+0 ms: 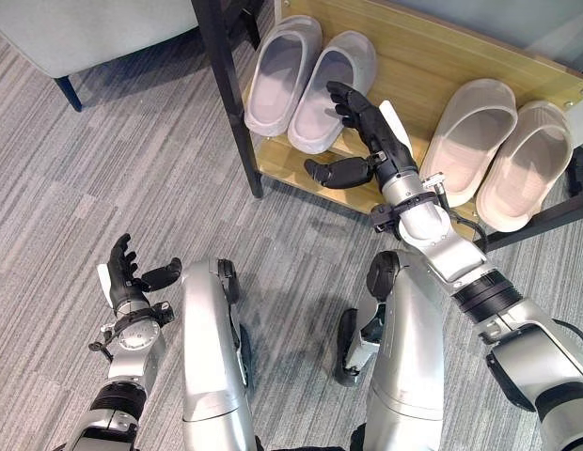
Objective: Arrange the slippers neatly on the shoe rack.
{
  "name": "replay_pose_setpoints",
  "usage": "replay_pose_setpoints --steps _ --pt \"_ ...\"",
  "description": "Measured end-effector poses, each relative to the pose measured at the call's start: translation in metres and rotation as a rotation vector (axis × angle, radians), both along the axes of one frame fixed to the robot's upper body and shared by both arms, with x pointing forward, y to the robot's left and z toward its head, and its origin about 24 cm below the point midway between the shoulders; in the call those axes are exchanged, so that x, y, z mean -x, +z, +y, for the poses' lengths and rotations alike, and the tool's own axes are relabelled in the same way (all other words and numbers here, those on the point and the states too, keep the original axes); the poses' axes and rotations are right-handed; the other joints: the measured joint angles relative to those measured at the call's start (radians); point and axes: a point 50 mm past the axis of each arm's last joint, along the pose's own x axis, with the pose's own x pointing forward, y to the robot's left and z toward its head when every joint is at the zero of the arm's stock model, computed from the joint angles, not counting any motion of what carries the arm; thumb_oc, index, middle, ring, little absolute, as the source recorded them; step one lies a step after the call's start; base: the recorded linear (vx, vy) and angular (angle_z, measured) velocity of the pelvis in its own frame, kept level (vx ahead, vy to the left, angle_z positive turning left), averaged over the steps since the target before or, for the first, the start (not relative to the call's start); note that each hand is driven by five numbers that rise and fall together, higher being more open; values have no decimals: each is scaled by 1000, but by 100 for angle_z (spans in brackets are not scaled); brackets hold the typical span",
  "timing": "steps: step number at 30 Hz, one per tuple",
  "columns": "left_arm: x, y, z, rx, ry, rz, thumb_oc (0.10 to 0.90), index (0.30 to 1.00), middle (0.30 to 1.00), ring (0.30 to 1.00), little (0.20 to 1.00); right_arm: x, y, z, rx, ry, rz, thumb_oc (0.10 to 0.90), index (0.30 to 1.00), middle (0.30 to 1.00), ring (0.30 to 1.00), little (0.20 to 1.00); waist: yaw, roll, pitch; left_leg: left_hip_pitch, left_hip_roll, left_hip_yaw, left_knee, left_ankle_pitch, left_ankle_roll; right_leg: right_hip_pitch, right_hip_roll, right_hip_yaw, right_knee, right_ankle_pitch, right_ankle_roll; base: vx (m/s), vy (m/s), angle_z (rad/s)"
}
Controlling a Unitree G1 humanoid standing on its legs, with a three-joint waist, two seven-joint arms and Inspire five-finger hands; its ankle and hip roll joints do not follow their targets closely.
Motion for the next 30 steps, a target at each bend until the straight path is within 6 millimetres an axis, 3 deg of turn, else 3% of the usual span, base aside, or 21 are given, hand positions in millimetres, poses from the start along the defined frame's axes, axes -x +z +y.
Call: replay_pose_setpoints --steps 5,15,18,21,24,26,27,29,30 --pt "0 -1 0 0 2 3 800 900 900 900 900 2 2 0 38 -26 -42 800 900 900 900 900 -3 0 0 -1 0 0 0 0 0 -1 1 0 0 0 0 0 0 0" --pt "4 4 2 -47 61 -23 800 900 900 900 900 59 28 -3 7 -48 -424 800 900 900 900 900 -7 0 0 -4 -1 2 -1 0 0 -5 2 2 0 -1 -1 0 0 0" --pt "15 -3 3 -16 90 -23 800 900 900 900 900 83 33 -11 9 -76 -535 800 900 900 900 900 -12 0 0 -5 -1 1 -1 -1 -3 -6 2 2 0 -1 -1 0 0 0" --pt "26 -8 5 14 135 -34 800 900 900 900 900 99 28 -23 9 -129 -580 800 900 900 900 900 -18 -1 1 -6 -2 1 -1 -2 -4 -7 3 1 -1 -2 -1 0 0 0" --pt "37 -4 7 49 210 -86 800 900 900 900 900 115 7 -42 12 -217 -553 800 900 900 900 900 -26 -12 0 -5 2 3 -21 -4 -3 -12 10 -1 -19 0 -1 -63 14 -4" --pt "29 11 5 29 205 -152 800 900 900 900 900 116 -6 -46 22 -243 -512 800 900 900 900 900 -15 -21 -2 -20 4 17 -104 0 -2 -34 21 -15 -108 35 11 -187 52 -22" --pt "23 19 1 20 187 -181 800 900 900 900 900 116 -9 -47 22 -247 -500 800 900 900 900 900 -16 -20 -2 -17 4 25 -158 10 21 -30 15 -30 -168 58 -25 -148 92 -39" --pt "2 64 -20 -20 85 -362 800 900 900 900 900 123 -31 -46 -28 -244 -405 800 900 900 900 900 -4 -17 -24 -18 -8 38 -419 92 30 -3 18 -87 -428 120 44 -38 90 -17" --pt "-7 81 -31 -57 31 -418 800 900 900 900 900 128 -44 -49 -24 -244 -342 800 900 900 900 900 -6 -17 -23 31 -25 54 -518 172 55 53 3 -99 -523 193 -9 -30 66 23"
